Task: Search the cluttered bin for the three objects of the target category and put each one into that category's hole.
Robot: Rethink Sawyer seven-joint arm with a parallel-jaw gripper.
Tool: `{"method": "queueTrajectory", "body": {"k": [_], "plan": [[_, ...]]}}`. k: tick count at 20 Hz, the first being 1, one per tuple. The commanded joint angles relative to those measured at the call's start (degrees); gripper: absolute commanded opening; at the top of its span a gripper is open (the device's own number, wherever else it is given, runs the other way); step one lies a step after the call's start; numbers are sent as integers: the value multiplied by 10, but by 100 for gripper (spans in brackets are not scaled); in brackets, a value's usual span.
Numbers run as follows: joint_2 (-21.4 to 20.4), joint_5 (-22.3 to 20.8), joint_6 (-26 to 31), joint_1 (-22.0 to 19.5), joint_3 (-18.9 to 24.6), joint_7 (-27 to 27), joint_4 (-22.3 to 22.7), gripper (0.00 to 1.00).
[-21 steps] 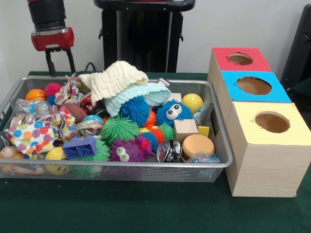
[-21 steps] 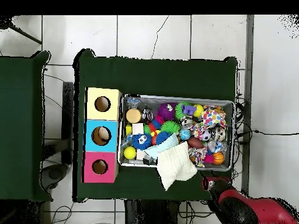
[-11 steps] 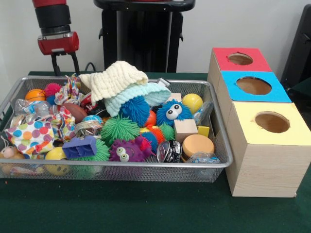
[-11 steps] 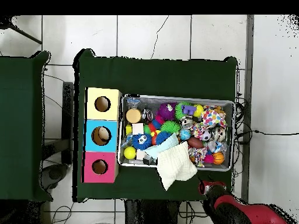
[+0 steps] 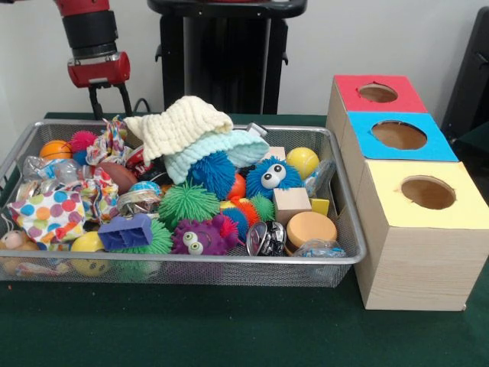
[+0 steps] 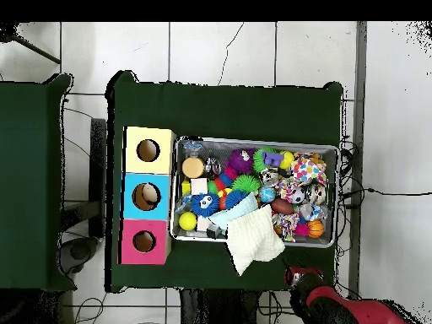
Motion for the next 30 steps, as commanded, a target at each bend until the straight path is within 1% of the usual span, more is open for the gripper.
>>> {"method": "queueTrajectory", "body": {"k": [1,4,9,14,15,19,23,26,30], "plan": [[-5,11,30,6,13,-19,-68,100],[-17,42,62,-1,33,-37,-65,100],[-32,73,89,0,48,-60,-67,100],[-54,97,117,26,60,-74,-89,100],[-58,107,127,33,65,-76,-98,100],[-52,109,126,60,47,-50,-119,100],[-44,93,131,86,41,-59,-139,100],[-37,87,124,117,23,-28,-161,100],[-21,79,124,146,12,-9,-191,100]]}}
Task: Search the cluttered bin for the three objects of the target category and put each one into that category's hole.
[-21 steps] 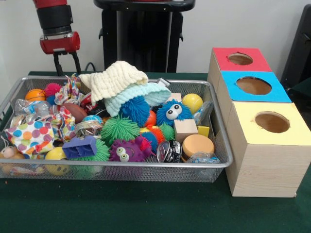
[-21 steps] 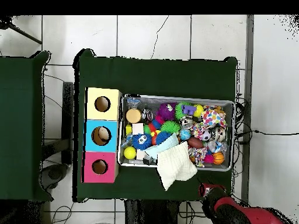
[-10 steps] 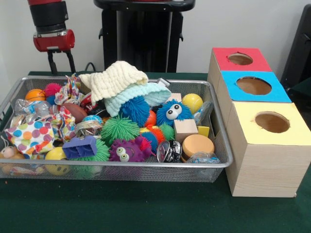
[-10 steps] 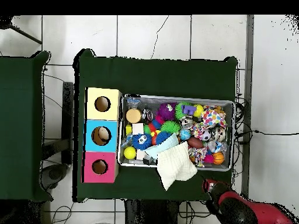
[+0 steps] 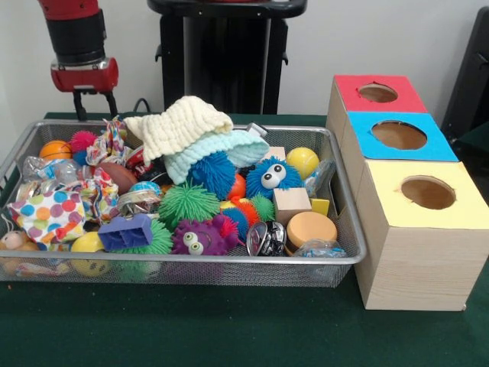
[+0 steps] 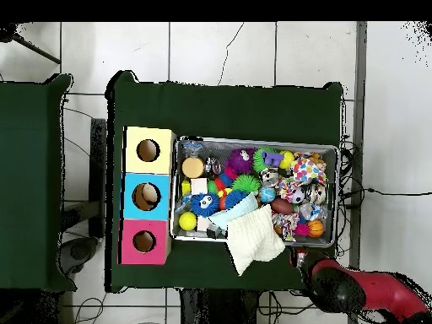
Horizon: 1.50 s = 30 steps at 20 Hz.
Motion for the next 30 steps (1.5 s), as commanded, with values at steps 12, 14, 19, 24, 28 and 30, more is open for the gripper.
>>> {"method": "queueTrajectory", "body": {"k": [12,14,19,24,28,30], "plan": [[21,3,23,102,-11,12,-159,100],[21,7,23,104,-13,15,-160,100],[7,16,-2,100,-28,42,-133,100],[-69,45,17,64,-6,5,-46,100],[-136,105,57,28,23,-33,11,100],[-156,127,71,18,32,-48,25,100]]}}
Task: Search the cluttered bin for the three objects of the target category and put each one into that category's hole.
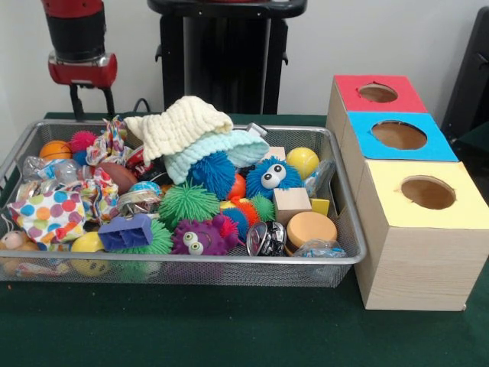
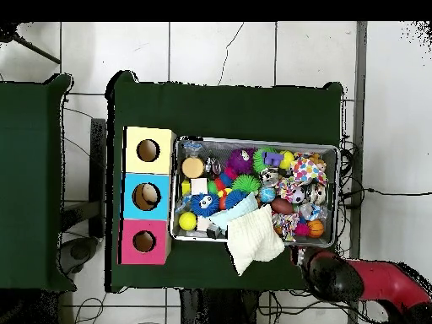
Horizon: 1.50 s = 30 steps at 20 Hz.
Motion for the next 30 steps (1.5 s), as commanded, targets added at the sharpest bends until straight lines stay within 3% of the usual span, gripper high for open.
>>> {"method": "queueTrajectory", "body": {"k": [1,7,17,20,26,30], "plan": [[-140,99,7,-60,77,-59,71,100],[-186,125,5,-98,98,-81,123,100],[-136,51,-66,-64,56,-16,113,100],[-123,22,-88,-44,31,6,112,100],[-78,-39,-177,18,-63,76,106,100],[-63,-34,-202,28,-81,71,96,100]]}}
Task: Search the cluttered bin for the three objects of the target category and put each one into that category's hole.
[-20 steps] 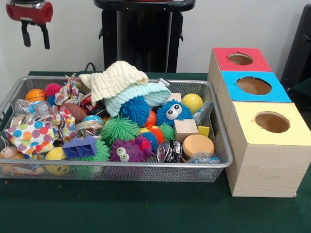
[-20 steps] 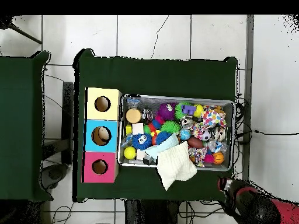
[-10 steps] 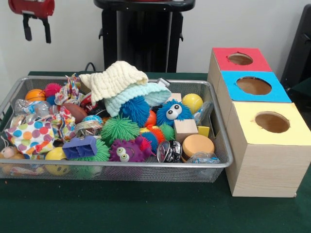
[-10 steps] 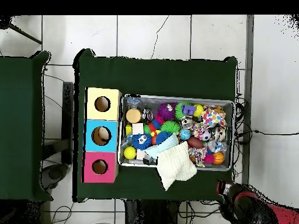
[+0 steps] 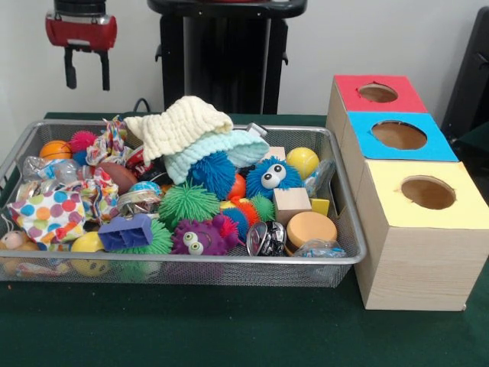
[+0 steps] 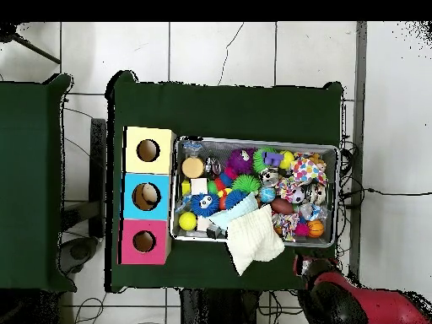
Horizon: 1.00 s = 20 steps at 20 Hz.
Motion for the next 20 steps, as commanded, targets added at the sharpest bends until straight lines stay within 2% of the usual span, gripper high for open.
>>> {"method": "queueTrajectory", "body": {"k": [1,6,12,13,16,20], "plan": [[44,-34,-53,22,-55,66,1,100],[57,-31,-64,41,-67,50,-21,100],[42,-8,-56,-9,-30,23,3,100],[50,-6,-56,-9,-30,25,-4,100],[47,-14,-71,-17,-34,30,8,100],[33,-19,-71,-50,-20,18,39,100]]}}
